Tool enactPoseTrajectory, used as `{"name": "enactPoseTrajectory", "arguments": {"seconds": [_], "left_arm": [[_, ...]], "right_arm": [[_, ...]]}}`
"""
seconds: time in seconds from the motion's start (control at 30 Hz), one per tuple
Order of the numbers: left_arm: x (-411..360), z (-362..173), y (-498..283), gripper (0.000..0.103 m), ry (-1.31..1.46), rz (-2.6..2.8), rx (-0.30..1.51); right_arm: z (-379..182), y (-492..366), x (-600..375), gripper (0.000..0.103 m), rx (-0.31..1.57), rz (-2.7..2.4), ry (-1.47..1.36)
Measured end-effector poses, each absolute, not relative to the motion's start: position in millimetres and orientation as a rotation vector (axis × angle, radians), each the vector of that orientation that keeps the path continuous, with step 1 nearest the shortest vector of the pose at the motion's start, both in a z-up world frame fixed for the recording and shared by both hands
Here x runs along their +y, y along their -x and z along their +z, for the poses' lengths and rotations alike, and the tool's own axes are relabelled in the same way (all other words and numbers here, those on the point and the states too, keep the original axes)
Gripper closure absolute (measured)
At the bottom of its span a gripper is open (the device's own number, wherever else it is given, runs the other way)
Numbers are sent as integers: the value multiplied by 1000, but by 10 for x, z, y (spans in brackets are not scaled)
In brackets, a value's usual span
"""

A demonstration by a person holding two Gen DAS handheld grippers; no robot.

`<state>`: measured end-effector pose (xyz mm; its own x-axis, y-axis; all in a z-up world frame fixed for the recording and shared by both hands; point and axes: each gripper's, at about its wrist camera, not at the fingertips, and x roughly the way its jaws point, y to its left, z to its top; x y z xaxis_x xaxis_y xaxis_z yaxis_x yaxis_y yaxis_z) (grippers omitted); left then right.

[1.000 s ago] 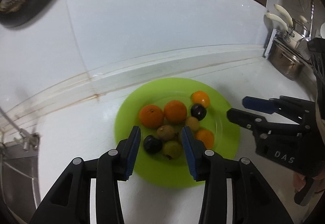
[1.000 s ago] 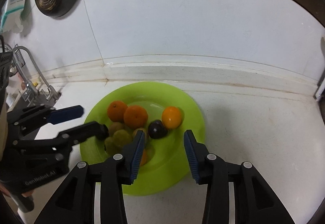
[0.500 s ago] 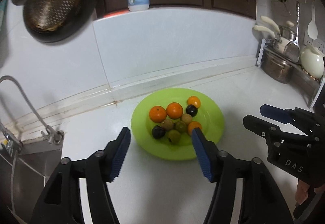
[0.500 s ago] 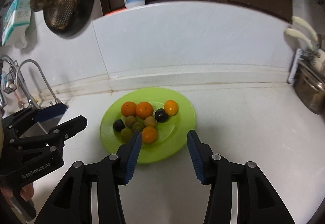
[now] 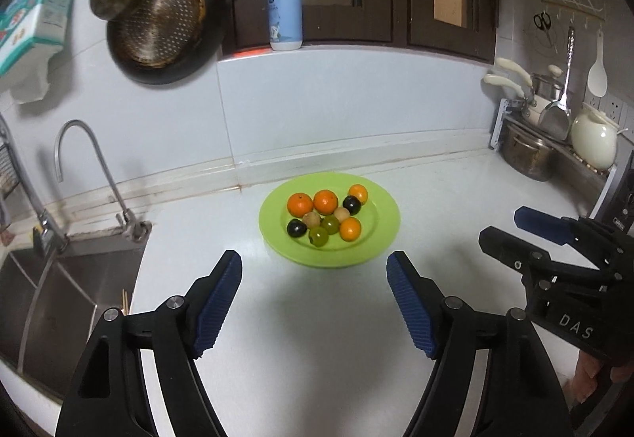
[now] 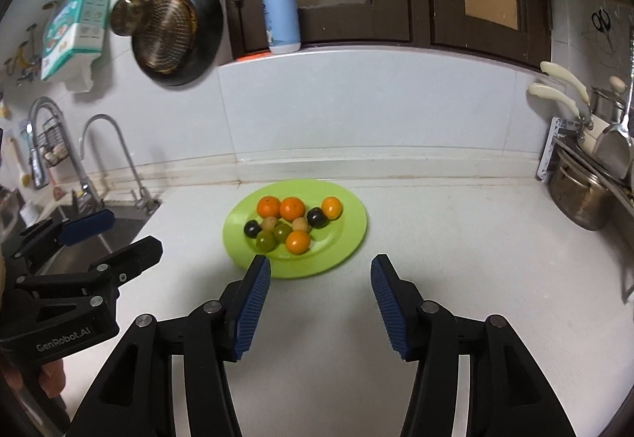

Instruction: Organize fruits

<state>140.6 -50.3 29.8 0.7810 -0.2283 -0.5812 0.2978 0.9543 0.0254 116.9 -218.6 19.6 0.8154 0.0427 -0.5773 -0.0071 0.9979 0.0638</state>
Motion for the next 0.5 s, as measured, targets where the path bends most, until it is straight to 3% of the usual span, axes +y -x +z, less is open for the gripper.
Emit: {"name": "enactPoseTrajectory", "arguments": {"seconds": [0.5], "left_arm": [[-469, 488, -399, 13, -124, -237, 522]], "right_arm": [[356, -213, -2256, 39, 574, 53, -69]]}}
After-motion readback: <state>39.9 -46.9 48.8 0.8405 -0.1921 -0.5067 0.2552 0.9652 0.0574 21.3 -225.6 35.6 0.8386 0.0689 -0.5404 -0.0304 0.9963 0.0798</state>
